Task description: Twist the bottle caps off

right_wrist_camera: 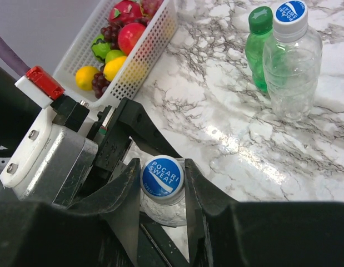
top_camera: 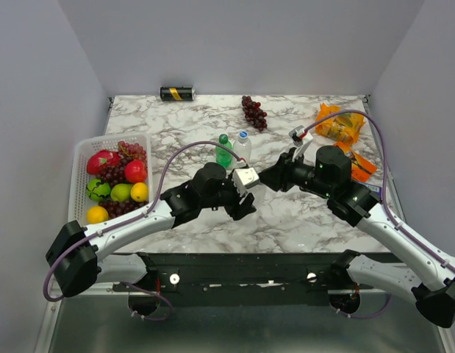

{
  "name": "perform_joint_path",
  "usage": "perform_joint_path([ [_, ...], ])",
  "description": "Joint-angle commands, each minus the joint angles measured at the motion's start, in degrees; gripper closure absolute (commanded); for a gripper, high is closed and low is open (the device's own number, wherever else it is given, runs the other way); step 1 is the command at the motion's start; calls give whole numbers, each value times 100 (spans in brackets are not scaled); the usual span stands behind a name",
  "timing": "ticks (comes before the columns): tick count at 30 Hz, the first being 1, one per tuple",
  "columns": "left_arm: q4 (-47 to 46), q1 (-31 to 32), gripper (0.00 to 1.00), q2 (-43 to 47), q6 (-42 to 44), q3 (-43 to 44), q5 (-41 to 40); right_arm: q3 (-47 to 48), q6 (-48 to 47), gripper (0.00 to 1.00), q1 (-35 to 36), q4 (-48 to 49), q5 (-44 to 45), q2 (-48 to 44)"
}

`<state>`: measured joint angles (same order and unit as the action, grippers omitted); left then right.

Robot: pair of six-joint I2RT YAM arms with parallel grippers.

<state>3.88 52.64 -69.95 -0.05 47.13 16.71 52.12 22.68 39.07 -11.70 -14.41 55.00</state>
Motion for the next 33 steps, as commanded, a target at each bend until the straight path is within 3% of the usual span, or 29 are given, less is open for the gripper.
perform_joint_path([
  [1,-300,18,48,272,32,-64,455,-105,62,99,-154,274,-492,-112],
  [8,-318,-307,55,482,23,67,2247,-386,-684,99,-303,371,-1071,-411],
  [13,-20,-492,57,500,58,322,3678,-545,-1475,99,-339,467,-2160,-596],
  [18,104,-580,61,500,23,472,4542,-624,-1696,99,-347,546,-3074,-640],
  [23,104,-597,66,474,-161,542,5236,-659,-1960,99,-365,476,-3322,-666],
  [27,60,-597,65,456,-223,507,4775,-633,-1943,98,-383,459,-3121,-745],
  [31,217,-580,65,492,-162,411,3000,-484,-1575,79,-383,388,-2576,-816],
  [32,210,-571,65,465,-153,384,2709,-335,-1512,69,-383,327,-2427,-807],
  [33,210,-545,65,448,-214,367,2358,-247,-1442,64,-383,179,-2130,-781],
])
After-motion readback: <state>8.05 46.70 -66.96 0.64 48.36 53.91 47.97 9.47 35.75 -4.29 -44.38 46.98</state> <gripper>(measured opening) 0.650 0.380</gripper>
